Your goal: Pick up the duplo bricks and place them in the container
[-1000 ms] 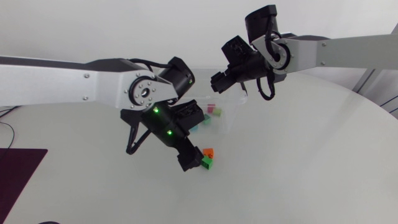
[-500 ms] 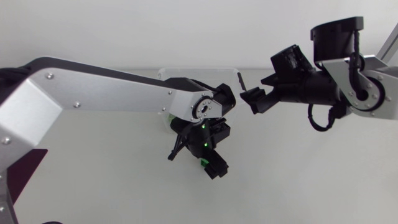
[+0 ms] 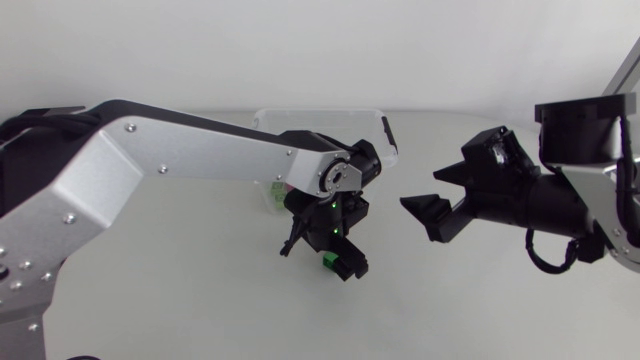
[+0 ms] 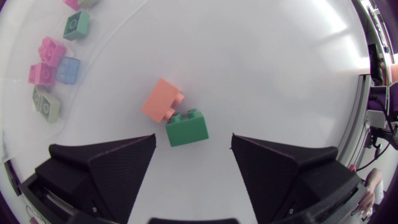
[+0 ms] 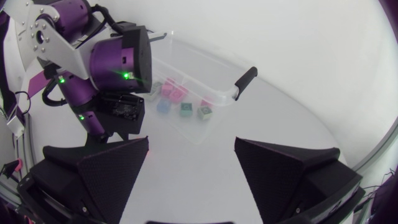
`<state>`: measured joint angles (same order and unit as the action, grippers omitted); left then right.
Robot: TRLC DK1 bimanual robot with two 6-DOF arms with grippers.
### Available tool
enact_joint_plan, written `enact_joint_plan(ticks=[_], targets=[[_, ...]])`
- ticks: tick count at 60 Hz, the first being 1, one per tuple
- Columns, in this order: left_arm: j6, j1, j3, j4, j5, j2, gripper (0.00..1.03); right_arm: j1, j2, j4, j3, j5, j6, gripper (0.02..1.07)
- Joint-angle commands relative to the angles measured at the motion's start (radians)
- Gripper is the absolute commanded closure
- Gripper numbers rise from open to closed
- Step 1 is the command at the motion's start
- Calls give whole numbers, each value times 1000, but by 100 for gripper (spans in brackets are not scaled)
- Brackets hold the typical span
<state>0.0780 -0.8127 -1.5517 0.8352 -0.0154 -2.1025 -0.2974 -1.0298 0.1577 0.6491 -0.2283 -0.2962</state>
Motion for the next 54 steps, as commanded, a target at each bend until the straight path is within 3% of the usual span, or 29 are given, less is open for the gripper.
enact_joint_plan(ticks=[1, 3, 12, 25, 35, 54], targets=[[-27, 10, -24, -5, 11, -36, 23, -8, 42, 17, -49, -5, -23, 7], [-30, 12, -25, -10, 11, -40, 25, -9, 56, 26, -60, -6, -29, 7], [-37, 12, -25, -27, 11, -51, 65, -2, 122, 48, -111, -11, -64, 7], [-12, 15, 27, -39, 11, -54, 69, 9, 122, 29, -183, -63, -172, 7], [40, 21, 137, -41, 12, 68, 70, -6, 16, -15, -187, -146, -267, 7], [135, 44, 272, -15, 14, 363, 71, -137, -351, -24, 1, -177, -399, 7]])
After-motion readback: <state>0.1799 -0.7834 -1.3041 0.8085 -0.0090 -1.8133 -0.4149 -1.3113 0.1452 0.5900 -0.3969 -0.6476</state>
